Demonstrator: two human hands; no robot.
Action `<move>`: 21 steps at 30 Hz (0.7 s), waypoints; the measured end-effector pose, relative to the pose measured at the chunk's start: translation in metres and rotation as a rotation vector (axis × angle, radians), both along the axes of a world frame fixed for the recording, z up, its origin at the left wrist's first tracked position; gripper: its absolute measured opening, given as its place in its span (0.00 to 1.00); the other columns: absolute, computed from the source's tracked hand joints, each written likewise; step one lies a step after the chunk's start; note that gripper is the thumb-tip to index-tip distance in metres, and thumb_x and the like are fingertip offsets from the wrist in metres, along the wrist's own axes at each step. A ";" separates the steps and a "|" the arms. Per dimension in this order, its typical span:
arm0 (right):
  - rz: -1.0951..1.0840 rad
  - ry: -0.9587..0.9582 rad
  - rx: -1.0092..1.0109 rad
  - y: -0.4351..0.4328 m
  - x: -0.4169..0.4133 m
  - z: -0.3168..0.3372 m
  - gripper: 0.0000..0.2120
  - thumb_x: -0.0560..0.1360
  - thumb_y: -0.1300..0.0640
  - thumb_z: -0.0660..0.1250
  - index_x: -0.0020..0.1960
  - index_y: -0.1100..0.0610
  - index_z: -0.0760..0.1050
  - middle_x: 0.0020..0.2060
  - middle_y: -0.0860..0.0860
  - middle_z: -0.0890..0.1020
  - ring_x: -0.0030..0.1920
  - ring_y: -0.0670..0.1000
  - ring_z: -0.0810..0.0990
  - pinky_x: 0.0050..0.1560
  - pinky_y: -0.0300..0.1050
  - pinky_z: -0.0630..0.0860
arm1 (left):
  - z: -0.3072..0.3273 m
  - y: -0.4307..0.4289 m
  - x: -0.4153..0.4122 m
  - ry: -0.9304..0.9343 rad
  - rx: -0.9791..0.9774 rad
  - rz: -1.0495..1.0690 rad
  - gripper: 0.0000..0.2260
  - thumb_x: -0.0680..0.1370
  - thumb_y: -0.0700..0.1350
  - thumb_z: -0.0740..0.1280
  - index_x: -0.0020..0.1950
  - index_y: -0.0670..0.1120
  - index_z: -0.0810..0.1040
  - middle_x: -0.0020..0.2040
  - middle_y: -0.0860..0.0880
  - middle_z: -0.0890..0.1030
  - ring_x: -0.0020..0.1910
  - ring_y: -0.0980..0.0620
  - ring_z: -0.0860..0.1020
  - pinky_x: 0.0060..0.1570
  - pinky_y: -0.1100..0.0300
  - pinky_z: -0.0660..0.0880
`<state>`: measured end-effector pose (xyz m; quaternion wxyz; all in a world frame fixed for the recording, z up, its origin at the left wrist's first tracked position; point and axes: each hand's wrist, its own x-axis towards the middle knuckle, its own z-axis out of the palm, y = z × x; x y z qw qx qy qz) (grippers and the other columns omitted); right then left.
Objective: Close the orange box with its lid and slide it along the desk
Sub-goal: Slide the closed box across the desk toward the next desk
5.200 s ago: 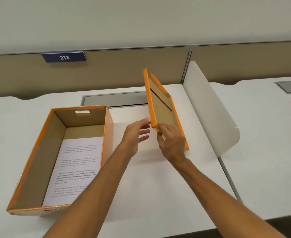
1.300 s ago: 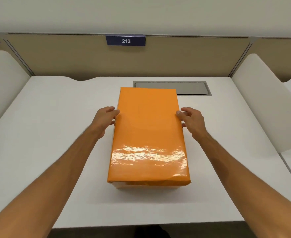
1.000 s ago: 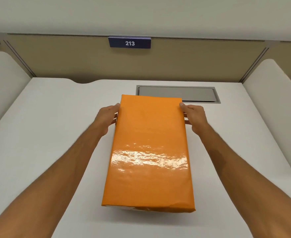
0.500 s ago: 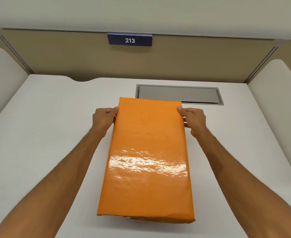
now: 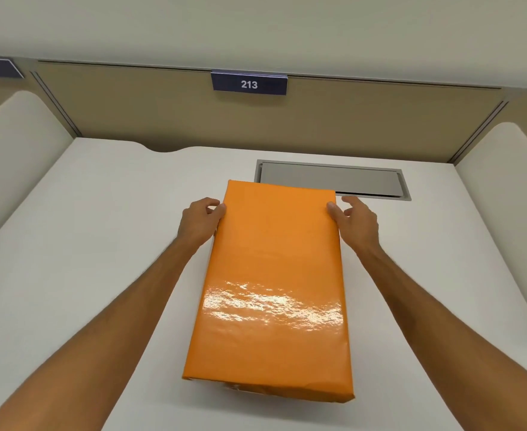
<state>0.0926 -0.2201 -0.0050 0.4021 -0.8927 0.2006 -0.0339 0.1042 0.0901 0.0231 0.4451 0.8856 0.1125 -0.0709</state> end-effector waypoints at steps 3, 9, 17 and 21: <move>0.168 -0.007 -0.207 0.007 -0.028 0.002 0.29 0.78 0.39 0.66 0.74 0.53 0.70 0.69 0.59 0.74 0.66 0.61 0.76 0.63 0.61 0.75 | 0.002 0.006 -0.026 0.002 0.042 -0.082 0.24 0.80 0.53 0.66 0.74 0.46 0.71 0.66 0.41 0.79 0.61 0.41 0.80 0.61 0.43 0.77; 0.319 0.026 -0.350 0.025 -0.068 0.014 0.27 0.76 0.41 0.70 0.71 0.51 0.75 0.75 0.54 0.70 0.72 0.58 0.71 0.65 0.60 0.73 | 0.005 0.015 -0.061 -0.067 0.196 -0.207 0.24 0.78 0.53 0.69 0.73 0.48 0.74 0.71 0.44 0.77 0.66 0.44 0.77 0.64 0.47 0.74; 0.306 0.034 -0.363 0.035 -0.082 0.010 0.28 0.75 0.40 0.70 0.71 0.52 0.76 0.76 0.51 0.70 0.73 0.59 0.72 0.68 0.61 0.71 | -0.003 0.009 -0.069 -0.062 0.156 -0.150 0.23 0.79 0.52 0.69 0.73 0.47 0.74 0.69 0.42 0.79 0.62 0.41 0.81 0.64 0.45 0.74; 0.290 0.014 -0.330 0.035 -0.084 0.004 0.28 0.76 0.41 0.70 0.72 0.51 0.75 0.78 0.51 0.69 0.76 0.58 0.68 0.69 0.63 0.70 | -0.006 0.007 -0.072 -0.076 0.153 -0.122 0.23 0.79 0.52 0.68 0.73 0.48 0.74 0.69 0.42 0.78 0.63 0.40 0.80 0.64 0.44 0.74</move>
